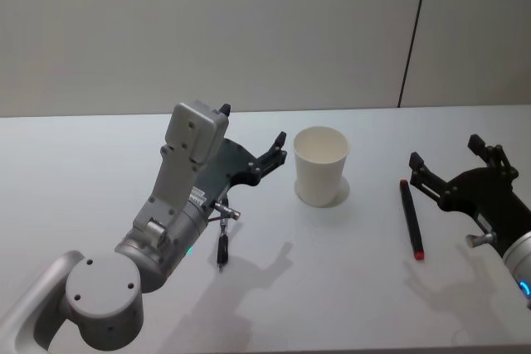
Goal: Place the pen into the pen holder.
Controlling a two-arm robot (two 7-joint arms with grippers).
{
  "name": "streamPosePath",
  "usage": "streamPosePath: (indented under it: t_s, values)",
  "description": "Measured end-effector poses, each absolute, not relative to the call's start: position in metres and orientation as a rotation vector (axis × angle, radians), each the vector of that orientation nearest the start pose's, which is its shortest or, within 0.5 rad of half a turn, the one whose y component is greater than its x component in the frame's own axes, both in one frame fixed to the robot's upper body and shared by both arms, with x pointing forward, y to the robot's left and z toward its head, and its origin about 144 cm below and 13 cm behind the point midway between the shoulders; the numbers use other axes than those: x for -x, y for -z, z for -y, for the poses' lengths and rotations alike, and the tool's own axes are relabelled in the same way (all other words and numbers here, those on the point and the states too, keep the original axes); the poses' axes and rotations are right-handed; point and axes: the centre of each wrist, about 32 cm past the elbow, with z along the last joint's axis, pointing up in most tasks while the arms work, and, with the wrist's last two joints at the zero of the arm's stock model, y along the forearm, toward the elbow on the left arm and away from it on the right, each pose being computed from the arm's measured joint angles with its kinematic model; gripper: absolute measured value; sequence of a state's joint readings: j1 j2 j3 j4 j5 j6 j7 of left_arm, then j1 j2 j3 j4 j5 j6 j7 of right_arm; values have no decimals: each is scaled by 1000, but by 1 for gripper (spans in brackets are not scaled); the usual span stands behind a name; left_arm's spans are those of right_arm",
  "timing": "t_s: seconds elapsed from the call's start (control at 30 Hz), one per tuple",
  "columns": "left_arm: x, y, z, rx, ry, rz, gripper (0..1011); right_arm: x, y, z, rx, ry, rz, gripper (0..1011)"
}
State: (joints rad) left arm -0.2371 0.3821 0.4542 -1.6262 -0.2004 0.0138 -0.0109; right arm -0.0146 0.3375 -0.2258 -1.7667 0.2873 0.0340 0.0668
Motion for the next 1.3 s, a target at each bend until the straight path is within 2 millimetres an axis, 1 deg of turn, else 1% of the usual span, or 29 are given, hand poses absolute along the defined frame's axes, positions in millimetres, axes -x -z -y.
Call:
streamPosePath:
  t_s: [1.3]
  values:
    - [-492,-1204,-198,-61,-1124,268,1004,-445,-1190,236,-30,1234,73,1002]
